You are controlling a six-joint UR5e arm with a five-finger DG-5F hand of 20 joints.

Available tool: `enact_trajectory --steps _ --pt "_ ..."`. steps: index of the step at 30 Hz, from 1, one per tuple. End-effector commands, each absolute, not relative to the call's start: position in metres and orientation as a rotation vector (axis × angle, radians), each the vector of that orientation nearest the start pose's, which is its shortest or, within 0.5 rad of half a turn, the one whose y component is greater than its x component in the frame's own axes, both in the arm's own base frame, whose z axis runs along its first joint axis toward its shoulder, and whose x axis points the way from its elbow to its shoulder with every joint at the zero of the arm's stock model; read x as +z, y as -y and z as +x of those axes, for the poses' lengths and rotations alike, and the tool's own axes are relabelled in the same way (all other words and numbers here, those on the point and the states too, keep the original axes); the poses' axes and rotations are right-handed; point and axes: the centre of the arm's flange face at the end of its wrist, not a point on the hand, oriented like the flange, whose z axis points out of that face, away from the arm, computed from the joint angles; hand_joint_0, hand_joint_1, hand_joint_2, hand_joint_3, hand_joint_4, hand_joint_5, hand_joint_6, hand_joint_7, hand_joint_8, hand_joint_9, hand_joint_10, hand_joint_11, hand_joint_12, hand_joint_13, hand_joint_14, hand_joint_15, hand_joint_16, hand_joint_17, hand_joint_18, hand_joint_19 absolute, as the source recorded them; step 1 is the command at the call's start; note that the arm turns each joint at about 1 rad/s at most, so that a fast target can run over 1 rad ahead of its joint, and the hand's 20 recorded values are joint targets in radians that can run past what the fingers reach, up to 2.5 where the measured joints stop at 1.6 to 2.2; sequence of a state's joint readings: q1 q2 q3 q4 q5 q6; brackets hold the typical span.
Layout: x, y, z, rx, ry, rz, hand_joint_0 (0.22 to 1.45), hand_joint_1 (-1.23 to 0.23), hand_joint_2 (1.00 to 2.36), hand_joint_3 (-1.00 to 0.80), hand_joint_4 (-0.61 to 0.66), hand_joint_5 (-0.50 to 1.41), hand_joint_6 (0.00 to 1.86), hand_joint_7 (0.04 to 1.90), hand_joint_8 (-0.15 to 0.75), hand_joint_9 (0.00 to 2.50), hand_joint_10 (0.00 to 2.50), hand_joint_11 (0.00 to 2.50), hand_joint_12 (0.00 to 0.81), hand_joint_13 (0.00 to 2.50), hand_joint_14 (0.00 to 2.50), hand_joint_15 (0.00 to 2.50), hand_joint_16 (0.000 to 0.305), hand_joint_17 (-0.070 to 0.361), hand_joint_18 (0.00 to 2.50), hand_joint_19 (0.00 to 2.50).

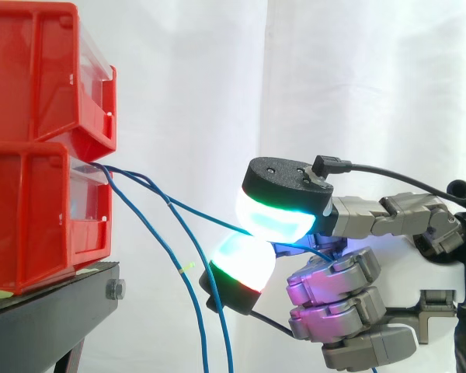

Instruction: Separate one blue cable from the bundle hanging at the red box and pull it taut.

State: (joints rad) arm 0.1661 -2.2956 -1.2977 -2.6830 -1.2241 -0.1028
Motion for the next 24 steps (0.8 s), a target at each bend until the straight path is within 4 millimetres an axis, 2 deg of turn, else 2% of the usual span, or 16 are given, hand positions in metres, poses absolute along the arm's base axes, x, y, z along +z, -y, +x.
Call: enact_trajectory --steps 1,24 --pt "0.211 0.0435 0.7466 1.004 -1.124 1.216 0.67 -0.72 1.03 -0.14 0.09 -0.18 0.88 1.21 0.373 1.03 1.96 1.65 0.434 0.84 2.5 1.68 0.042 0.095 1.53 1.85" --pt "0.211 0.0446 0.7465 1.002 -1.122 1.217 0.67 -0.72 1.03 -0.14 0.09 -0.18 0.88 1.22 0.374 1.04 1.96 1.66 0.434 0.83 2.5 1.68 0.042 0.094 1.53 1.84"
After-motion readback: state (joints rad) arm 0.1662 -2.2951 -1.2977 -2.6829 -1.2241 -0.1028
